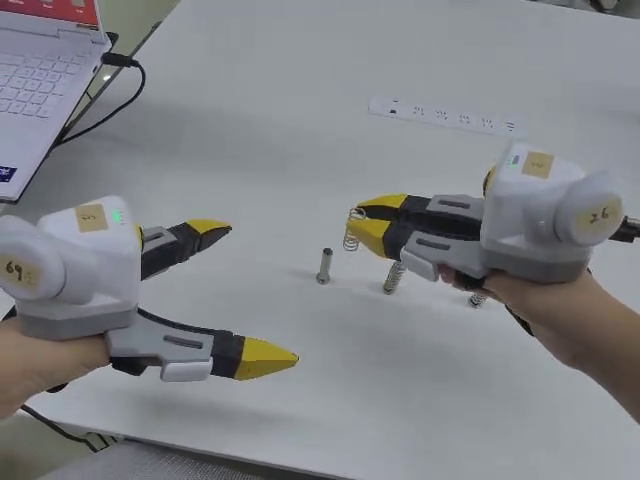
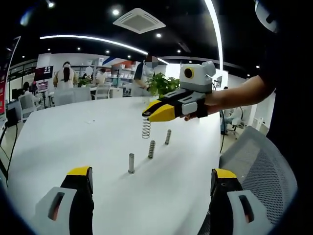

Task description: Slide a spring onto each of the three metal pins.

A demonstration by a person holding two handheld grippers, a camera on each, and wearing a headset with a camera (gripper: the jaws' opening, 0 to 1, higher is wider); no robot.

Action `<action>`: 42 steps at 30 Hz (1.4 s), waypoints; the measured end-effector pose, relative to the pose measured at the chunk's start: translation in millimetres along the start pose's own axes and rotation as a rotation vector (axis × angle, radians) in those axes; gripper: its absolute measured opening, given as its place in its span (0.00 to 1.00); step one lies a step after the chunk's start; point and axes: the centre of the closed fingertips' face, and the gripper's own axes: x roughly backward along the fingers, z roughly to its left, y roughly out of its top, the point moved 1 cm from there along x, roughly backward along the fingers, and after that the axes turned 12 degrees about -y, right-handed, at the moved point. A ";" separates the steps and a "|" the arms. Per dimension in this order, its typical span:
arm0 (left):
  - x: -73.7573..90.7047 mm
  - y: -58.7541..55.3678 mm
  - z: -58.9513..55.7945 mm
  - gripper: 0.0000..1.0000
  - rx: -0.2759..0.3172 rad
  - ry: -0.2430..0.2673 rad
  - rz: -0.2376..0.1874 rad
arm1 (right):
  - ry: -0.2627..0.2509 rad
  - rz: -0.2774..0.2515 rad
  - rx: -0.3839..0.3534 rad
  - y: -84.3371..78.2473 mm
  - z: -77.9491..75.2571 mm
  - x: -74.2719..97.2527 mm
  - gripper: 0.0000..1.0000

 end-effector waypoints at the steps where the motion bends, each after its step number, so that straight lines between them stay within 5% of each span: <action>1: 0.4 -0.5 -0.1 0.98 0.004 0.001 -0.001 | -0.007 -0.005 -0.011 1.3 -2.6 -1.4 0.08; 10: 2.3 -6.2 -1.2 0.98 0.012 0.007 0.009 | -0.002 -0.002 -0.024 2.2 -1.1 -12.0 0.08; 42: 14.7 -14.0 8.9 0.96 0.040 0.056 0.002 | -0.017 0.064 -0.080 -33.2 -3.1 -41.3 0.08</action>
